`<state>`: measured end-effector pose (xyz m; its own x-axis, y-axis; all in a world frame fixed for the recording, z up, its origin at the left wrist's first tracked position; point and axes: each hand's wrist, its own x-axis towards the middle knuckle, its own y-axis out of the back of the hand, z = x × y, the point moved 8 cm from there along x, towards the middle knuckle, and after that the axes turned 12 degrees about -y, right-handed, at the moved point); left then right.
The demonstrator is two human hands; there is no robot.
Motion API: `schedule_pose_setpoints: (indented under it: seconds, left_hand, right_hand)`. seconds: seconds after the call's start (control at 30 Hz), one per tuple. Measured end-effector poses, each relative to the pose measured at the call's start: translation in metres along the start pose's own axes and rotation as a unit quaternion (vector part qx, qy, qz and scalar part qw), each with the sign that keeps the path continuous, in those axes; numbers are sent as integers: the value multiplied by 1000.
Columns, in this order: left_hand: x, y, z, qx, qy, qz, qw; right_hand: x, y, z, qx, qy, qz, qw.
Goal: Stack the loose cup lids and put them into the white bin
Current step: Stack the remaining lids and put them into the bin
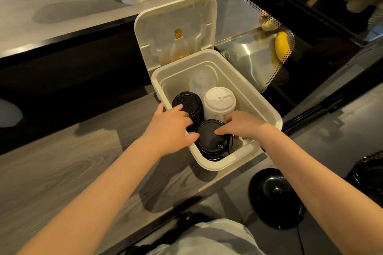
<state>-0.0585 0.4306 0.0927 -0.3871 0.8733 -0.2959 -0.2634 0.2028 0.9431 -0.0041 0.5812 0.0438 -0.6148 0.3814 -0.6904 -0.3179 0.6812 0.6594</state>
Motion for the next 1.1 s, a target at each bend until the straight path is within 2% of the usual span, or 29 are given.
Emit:
schedule_pose_setpoints:
  seconds: [0.1,0.2,0.3,0.47,0.7,0.87,0.97,1.1]
  left_hand:
    - [28,-1,13,45,-18,-69,996]
    - [48,-9,20,40,-22,-132,990]
    - [57,-12,17,42,-11,-155,987]
    - [60,-15,18,58,-6,-173,983]
    - [46,3,11,61,-30,-64,996]
    - [23,36,-7,54,-28,56,997]
    - [-2,51,-27,37,5,101,994]
    - [-48,64,-54,40,57,128,989]
  right_hand:
    - [3,-1,-1,13,-1,-14,1000]
    - [3,2,3,31,-3,-36,999]
    - [4,0,2,15,-2,-48,999]
    - [3,3,-9,-55,23,-1,998]
    - [-7,19,-3,-46,23,26,998]
    - [-30,52,-25,-65,26,112,991]
    - [-46,61,-54,-61,67,165,982]
    - [-67,50,-108,-80,175,190,963]
